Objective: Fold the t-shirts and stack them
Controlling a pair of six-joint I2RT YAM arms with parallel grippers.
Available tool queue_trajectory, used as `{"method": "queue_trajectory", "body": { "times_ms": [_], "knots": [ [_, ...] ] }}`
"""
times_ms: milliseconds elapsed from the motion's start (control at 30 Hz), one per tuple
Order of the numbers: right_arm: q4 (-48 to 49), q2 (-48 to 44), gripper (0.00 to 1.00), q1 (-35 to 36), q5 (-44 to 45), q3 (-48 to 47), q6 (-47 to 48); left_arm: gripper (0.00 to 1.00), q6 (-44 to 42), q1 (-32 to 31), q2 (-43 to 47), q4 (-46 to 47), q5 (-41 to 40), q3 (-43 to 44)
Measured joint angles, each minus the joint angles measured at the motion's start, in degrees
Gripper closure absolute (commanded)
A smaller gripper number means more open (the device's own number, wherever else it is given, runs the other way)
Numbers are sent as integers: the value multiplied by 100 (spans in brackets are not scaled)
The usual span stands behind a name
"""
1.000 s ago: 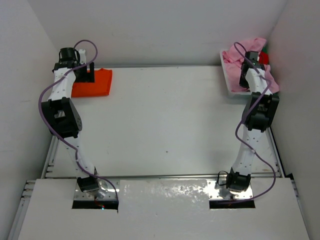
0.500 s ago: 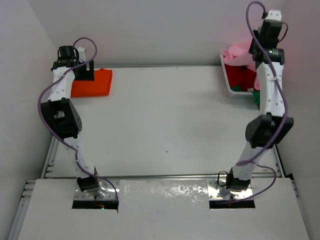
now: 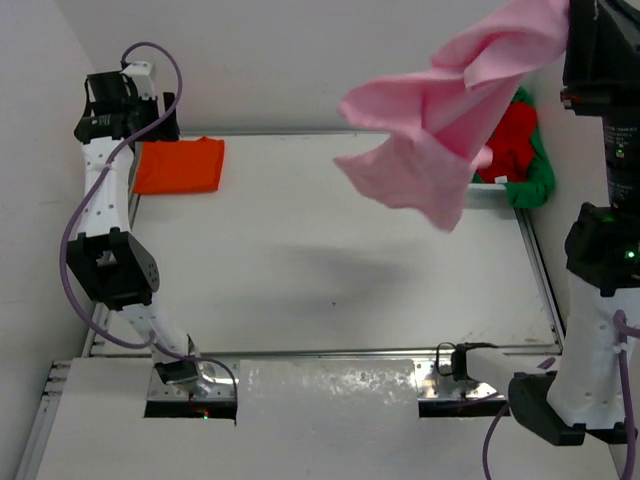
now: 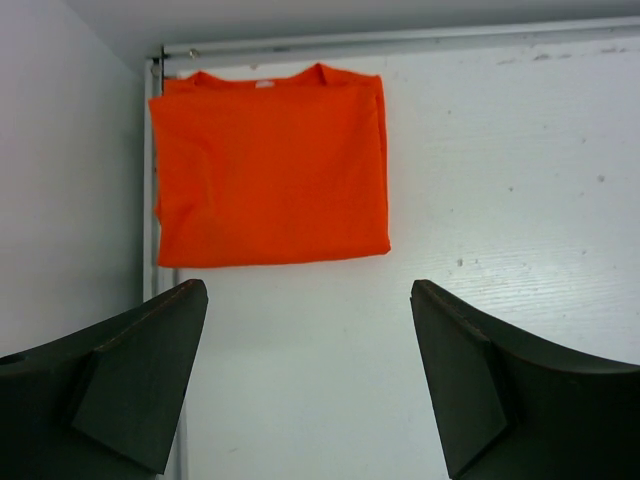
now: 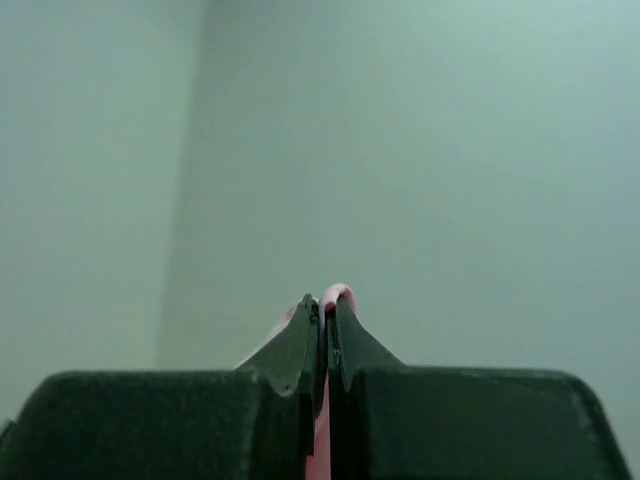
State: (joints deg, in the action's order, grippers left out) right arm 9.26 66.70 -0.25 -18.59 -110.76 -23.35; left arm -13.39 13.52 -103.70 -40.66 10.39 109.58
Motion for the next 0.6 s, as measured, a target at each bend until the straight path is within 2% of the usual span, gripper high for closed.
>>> {"method": "queue_trajectory", "body": {
  "times_ms": [100,167,300,333,367,400,433,467,567,600],
  "knots": [
    [988,-136,100,2,-328,520,-778,18,0,0,162,63,57,0],
    [1370,-52,100,52,-385,1209,-1255,18,0,0,175,66,74,0],
    [1270,835,100,507,-59,2260,-1657,18,-4,0,168,55,76,-83],
    [1003,1244,95,605,98,2317,-1659,18,-4,0,155,50,68,-87],
    [638,1853,73,723,273,2260,-1635,18,-4,0,131,55,57,-87],
    [114,2435,58,815,433,1998,-1545,18,-9,0,105,46,48,-85],
    [-568,3180,47,887,614,1456,-1392,18,-22,0,63,22,37,-68],
    [-1209,4041,3,957,782,763,-1158,18,-33,0,-9,-37,33,-11],
    [-3246,6443,1,1069,1248,-1915,-476,18,-96,0,-262,-188,2,168],
    [-3696,6994,1,1093,1381,-2476,-286,18,-129,0,-319,-234,-11,173]
  ]
}}
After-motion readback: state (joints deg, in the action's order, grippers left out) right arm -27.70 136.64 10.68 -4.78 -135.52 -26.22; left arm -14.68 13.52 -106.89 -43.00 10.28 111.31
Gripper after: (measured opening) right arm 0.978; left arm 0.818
